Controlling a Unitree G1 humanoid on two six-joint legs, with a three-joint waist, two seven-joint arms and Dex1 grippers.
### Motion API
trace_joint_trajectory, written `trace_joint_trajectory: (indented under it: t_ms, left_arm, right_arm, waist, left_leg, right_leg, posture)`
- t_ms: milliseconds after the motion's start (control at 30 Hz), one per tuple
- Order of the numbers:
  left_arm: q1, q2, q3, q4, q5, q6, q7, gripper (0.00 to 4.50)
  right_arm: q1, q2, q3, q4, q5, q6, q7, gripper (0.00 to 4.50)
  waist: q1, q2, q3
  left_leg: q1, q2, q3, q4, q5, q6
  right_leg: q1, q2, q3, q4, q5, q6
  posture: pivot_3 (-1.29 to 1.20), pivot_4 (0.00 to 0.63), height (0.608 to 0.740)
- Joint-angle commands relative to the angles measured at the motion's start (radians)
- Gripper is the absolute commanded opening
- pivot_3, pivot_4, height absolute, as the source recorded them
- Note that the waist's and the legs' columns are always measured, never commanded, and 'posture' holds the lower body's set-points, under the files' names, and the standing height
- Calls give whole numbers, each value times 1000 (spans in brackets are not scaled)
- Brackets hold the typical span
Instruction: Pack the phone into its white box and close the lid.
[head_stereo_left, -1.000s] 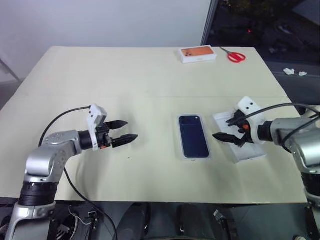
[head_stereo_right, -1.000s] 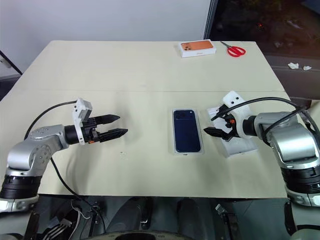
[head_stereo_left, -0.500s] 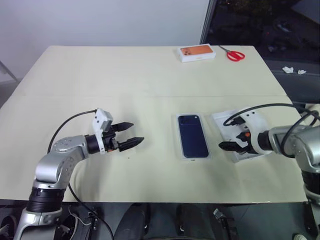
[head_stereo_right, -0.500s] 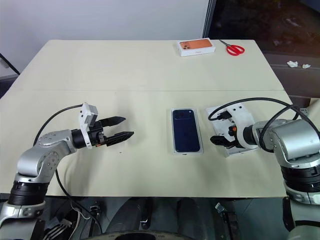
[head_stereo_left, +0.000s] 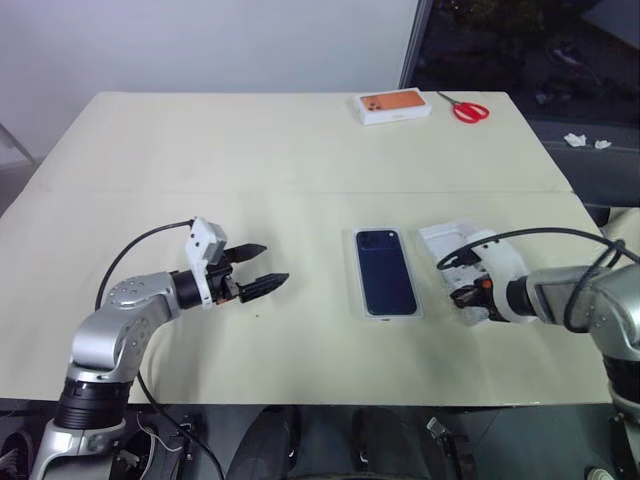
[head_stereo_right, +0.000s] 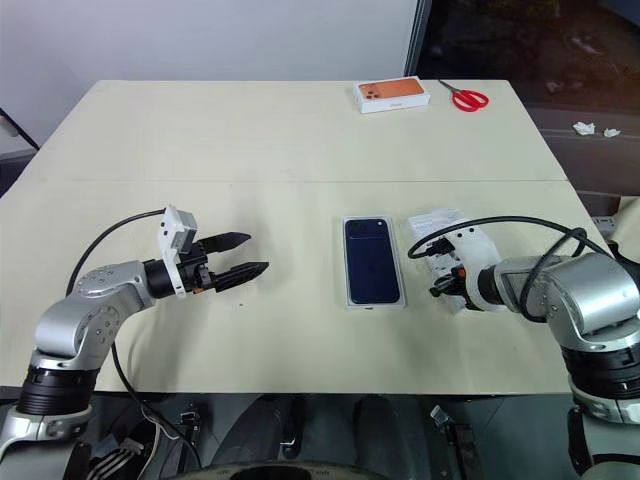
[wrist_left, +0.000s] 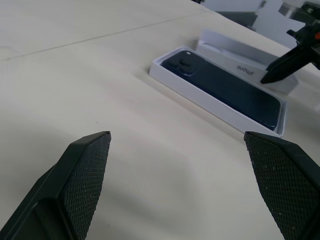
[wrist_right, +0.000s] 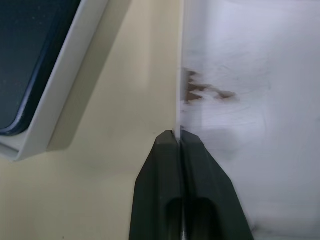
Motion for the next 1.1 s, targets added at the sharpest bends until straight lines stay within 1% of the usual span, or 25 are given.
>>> trace_joint_trajectory:
  t_ms: [33,67,167,300,400,467,533,600,667,700,767,833,900,967,1100]
  left_arm:
    - [-21,0,-1,-2,4,-27,0,4500]
    - [-25,1,0,1,3,-27,0,4500]
    - [-29,4,7,10,1,-28,0,4500]
    - [-34,10,23,21,-16,-14,-1,4500]
    - [-43,18,39,33,-25,-3,1,4500]
    - [-48,23,47,38,-26,-2,0,4500]
    - [-53,27,61,38,-43,15,4,4500]
    - [-55,30,66,36,-48,17,9,4500]
    - [-55,31,67,34,-49,14,12,4500]
    - [-52,31,68,30,-50,15,14,4500]
    - [-48,27,73,21,-57,22,19,4500]
    - [-47,24,76,17,-61,27,23,4500]
    - [-43,20,73,11,-65,30,29,4500]
    - [-39,15,69,4,-68,32,37,4500]
    - [-27,6,65,-8,-72,34,44,4500]
  right_arm:
    - [0,17,-15,-8,7,7,-39,40]
    - [-17,31,-28,13,3,7,-52,40]
    - [-132,117,-116,96,-14,7,-96,40]
    - [-277,202,-189,157,-17,7,-104,40]
    - [-387,333,-322,245,53,7,-115,40]
    - [-421,423,-400,291,189,7,-135,40]
    - [-457,549,-512,400,444,7,-218,40]
    - [-438,618,-526,422,632,7,-288,40]
    - [-414,648,-523,436,770,7,-385,40]
    - [-377,667,-508,437,842,-1,-427,40]
    - [-270,657,-400,441,1072,-92,-544,40]
    - [-194,603,-281,416,1262,-205,-647,40]
    - [-106,571,-204,385,1331,-248,-636,40]
    - [-42,544,-150,354,1338,-280,-631,40]
    - [-12,539,-83,321,1338,-354,-610,40]
  waist:
    - [0,0,0]
    - [-2,-1,0]
    - [-10,0,0]
    - [-20,1,1]
    - [-24,1,1]
    - [-24,1,1]
    - [-26,1,1]
    - [-28,1,1]
    - [-24,2,1]
    - [-21,2,1]
    - [-20,0,0]
    - [-24,2,1]
    - [-29,3,2]
    - [-31,3,2]
    - [-37,3,2]
  left_leg:
    - [0,0,0,0,0,0]
    - [0,0,0,0,0,0]
    - [1,0,0,1,0,0]
    - [1,0,1,0,0,0]
    - [0,1,0,-1,0,-1]
    - [0,1,0,-1,1,-1]
    - [0,1,0,-1,1,-1]
    - [0,1,0,-1,1,-1]
    - [0,1,0,-1,1,-1]
    - [-1,1,0,-1,1,-1]
    - [-1,1,0,0,1,-1]
    - [-1,0,0,0,0,0]
    - [-1,-1,2,0,0,0]
    - [0,0,2,0,0,0]
    - [0,2,2,0,0,0]
  right_leg:
    - [0,0,0,0,0,0]
    - [0,0,0,0,0,0]
    - [1,1,1,1,0,0]
    - [-1,2,1,2,0,0]
    - [-2,2,1,2,0,0]
    - [-2,2,1,2,0,0]
    - [-2,2,1,2,0,0]
    - [-2,2,2,3,0,0]
    - [-3,2,2,4,0,0]
    - [-3,2,2,4,0,0]
    - [-2,2,1,4,0,0]
    - [-1,1,1,3,0,0]
    - [-2,0,2,4,0,0]
    - [-3,1,2,4,0,0]
    - [-3,4,3,5,0,0]
  posture:
    - [0,150,740]
    - [0,150,740]
    - [0,150,740]
    - [0,150,740]
    - [0,150,740]
    - [0,150,740]
    - [0,150,740]
    - [0,150,740]
    - [0,150,740]
    - [0,150,740]
    - [0,150,740]
    - [0,150,740]
    - [0,150,740]
    - [0,150,740]
    - [0,150,740]
